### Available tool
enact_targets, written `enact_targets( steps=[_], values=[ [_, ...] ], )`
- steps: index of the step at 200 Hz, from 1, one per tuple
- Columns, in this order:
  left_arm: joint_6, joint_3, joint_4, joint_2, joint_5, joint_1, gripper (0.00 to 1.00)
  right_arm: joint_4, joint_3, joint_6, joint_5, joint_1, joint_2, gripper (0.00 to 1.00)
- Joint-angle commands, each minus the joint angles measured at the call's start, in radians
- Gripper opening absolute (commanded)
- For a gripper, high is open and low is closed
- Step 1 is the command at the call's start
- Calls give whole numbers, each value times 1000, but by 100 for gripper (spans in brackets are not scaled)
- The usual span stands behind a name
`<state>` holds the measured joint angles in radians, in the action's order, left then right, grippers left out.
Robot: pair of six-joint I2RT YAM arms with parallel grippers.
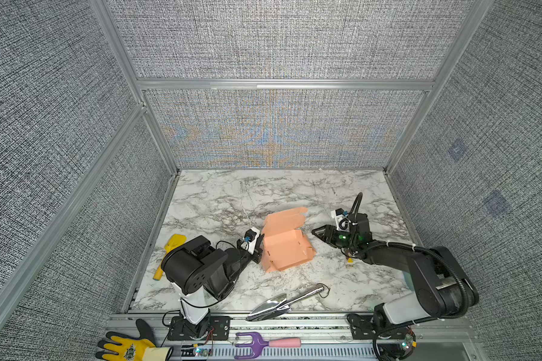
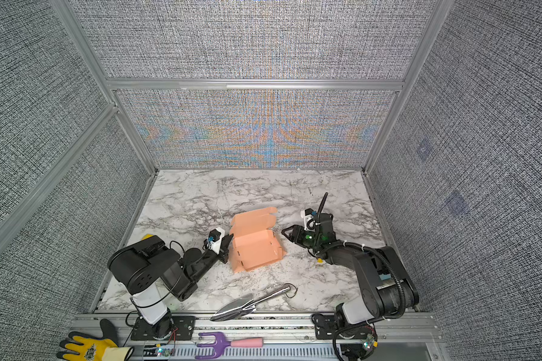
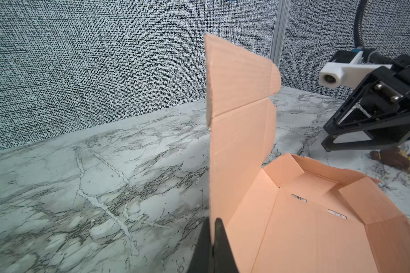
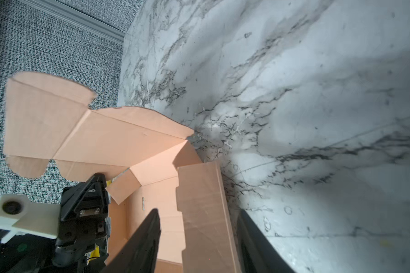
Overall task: Assemble paper box
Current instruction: Fold the bottom flaps of a flat cardboard box at the center of the table.
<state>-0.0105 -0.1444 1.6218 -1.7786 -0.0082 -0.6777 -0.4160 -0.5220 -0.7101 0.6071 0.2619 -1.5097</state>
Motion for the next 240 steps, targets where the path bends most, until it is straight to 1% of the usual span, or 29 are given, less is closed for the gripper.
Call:
enact_targets(
  steps=[1,23,57,100,111,153,199,240],
  values=[
    [12,-6,155,16,-7,0,0,6,5,9,28,1,-27,54],
    [17,-11,155,7,-9,-4,0,-38,15,-4,43,8,-61,54],
    [40,-12,155,5,-25,-22,0,-141,47,-61,63,39,-109,54],
    [109,-15,155,8,-55,-61,0,-325,72,-172,110,59,-175,54],
    [129,-18,155,8,-67,-73,0,-347,76,-186,114,63,-178,54],
    [184,-18,155,33,-110,-106,0,-344,90,-184,92,77,-130,54],
    [233,-17,155,53,-142,-132,0,-383,107,-203,83,93,-103,54],
    [259,-10,155,54,-166,-154,0,-287,92,-142,49,113,-63,55]
  ],
)
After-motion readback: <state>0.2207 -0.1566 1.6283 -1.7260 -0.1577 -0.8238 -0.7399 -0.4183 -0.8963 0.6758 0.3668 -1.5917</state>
